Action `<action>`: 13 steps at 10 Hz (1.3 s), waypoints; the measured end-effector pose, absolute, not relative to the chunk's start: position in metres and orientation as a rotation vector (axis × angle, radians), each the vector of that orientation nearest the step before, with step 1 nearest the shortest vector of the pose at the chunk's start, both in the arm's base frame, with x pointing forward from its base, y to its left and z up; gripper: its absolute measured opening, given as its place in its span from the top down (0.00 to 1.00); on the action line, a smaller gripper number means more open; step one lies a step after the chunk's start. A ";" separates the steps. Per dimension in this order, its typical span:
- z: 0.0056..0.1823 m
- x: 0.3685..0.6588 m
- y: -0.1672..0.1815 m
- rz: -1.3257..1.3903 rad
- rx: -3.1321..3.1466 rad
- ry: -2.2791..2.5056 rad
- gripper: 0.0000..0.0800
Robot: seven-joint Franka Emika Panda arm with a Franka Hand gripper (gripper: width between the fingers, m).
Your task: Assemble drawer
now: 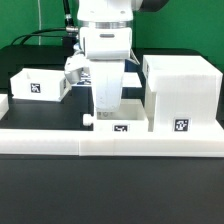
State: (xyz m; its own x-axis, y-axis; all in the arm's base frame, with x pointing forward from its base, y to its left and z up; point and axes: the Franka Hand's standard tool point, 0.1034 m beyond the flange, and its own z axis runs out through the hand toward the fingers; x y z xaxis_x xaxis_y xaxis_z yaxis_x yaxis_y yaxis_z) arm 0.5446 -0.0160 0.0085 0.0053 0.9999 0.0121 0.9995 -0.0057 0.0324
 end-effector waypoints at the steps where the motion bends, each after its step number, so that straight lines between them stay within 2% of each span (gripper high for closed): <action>1: 0.008 0.545 -0.016 0.050 2.217 2.204 0.95; 9: 0.017 0.546 -0.008 -0.005 2.309 2.148 0.95; 13: 0.014 0.544 -0.010 -0.010 2.315 2.147 0.95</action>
Offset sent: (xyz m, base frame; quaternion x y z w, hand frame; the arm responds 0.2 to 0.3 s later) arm -0.0002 0.0072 0.0096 -0.0027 -0.0157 -0.0132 0.9998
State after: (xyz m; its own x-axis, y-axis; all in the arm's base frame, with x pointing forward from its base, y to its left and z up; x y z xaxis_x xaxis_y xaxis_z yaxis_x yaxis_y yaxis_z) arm 0.5443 -0.0097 0.0140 0.0755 0.9971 0.0058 0.9970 -0.0754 -0.0157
